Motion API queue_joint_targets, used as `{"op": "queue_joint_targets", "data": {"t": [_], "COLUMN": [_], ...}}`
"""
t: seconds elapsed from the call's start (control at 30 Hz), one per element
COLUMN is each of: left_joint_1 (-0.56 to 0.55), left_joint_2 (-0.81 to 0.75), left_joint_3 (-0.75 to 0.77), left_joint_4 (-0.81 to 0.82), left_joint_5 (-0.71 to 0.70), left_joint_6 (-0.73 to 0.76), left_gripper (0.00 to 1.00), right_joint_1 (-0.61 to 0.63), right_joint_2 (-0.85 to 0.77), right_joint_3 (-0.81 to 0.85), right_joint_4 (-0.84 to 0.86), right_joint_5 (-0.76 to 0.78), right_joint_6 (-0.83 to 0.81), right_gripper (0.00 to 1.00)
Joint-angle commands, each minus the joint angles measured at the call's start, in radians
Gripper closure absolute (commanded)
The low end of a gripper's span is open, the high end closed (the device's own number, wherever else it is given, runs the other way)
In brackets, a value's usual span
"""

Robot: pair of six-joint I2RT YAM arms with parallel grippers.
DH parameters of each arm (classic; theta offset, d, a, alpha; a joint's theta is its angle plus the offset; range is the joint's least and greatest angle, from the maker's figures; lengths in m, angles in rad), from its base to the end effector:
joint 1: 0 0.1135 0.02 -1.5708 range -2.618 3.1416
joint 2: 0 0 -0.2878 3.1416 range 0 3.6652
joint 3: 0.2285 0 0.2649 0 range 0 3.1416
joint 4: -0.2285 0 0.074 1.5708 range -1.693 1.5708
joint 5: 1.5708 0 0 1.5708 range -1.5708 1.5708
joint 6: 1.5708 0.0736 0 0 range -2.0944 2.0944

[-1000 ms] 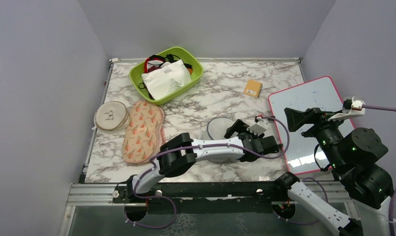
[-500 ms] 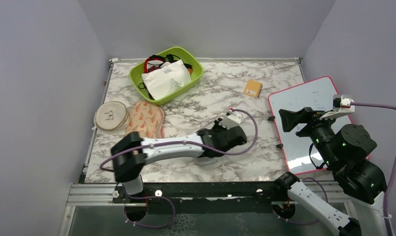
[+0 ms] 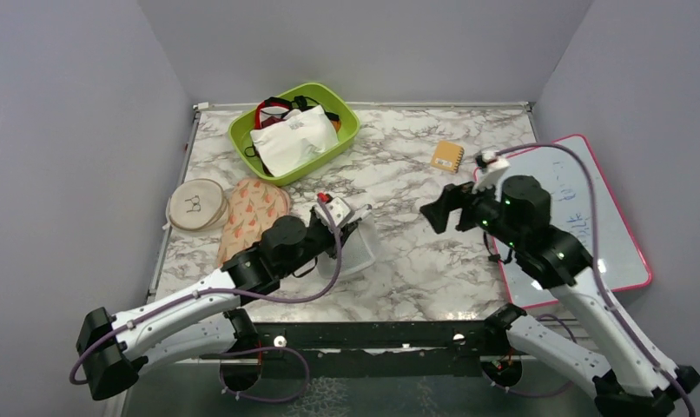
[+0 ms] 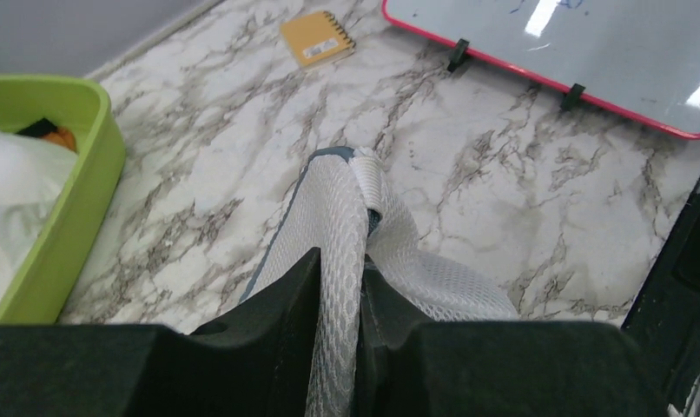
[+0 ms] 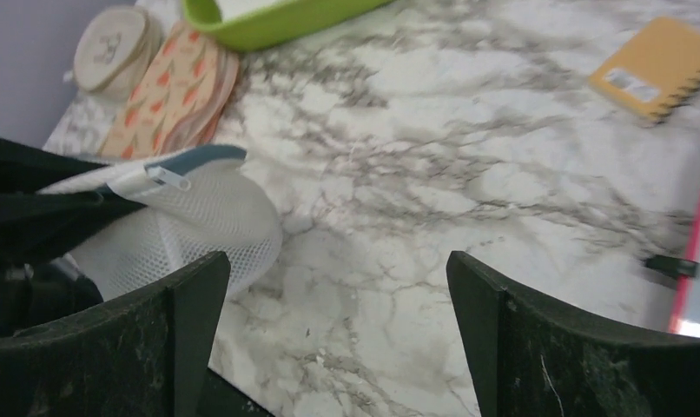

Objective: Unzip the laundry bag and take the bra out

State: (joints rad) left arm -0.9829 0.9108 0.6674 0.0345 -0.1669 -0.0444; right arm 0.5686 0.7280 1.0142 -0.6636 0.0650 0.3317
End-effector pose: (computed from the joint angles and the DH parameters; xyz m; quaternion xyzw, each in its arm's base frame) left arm 0.1498 -0.2028 0.3065 0.3033 0.7143 -0.2518 0.5782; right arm 0.1482 0.0890 0.3811 -0.0796 0.8231 0.2202 0.5174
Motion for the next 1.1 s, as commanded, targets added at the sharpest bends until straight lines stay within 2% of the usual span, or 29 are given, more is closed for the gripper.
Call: {"op": "queue_joint_targets", "data": {"t": [0.0,0.1,0.17,0.3,0.37,0.6,0.8,0.93,1.07], "left_joint_1": [0.022,0.036,0.044,0.048,0.047,0.047,0.047,0.047,0.047], "left_joint_2": [-0.124,-0.15,-0.159,-0.174,-0.179,-0.176,-0.15,-0.131,-0.125], "left_joint_3": [-0.09,-0.125,-0.139,-0.164,-0.176,-0.188,-0.179,-0.167,-0.167], "left_joint_4": [0.27,0.296,0.295,0.3,0.301,0.29,0.276,0.248,0.249], "left_joint_5": [0.186,0.267,0.327,0.378,0.376,0.374,0.385,0.388,0.394], "left_joint_6": [0.174,0.206,0.204,0.18,0.174,0.173,0.181,0.197,0.199], "left_gripper": [1.0,1.0,1.0,1.0,1.0,1.0,1.0,1.0,1.0], "right_joint_1": [0.004,0.005,0.003,-0.03,-0.041,-0.064,-0.065,-0.064,-0.065], "right_joint_2": [0.135,0.218,0.251,0.316,0.356,0.461,0.466,0.461,0.445], "right_joint_3": [-0.068,-0.118,-0.155,-0.218,-0.222,-0.167,-0.163,-0.146,-0.152], "right_joint_4": [0.225,0.352,0.446,0.634,0.686,0.649,0.667,0.595,0.574], "right_joint_5": [-0.474,-0.702,-0.835,-1.138,-1.238,-1.309,-1.311,-1.324,-1.303], "right_joint_6": [-0.067,-0.082,-0.095,-0.073,-0.066,-0.071,-0.015,-0.027,-0.021], "right_gripper": [0.05,0.03,0.06,0.15,0.22,0.36,0.52,0.58,0.59]}}
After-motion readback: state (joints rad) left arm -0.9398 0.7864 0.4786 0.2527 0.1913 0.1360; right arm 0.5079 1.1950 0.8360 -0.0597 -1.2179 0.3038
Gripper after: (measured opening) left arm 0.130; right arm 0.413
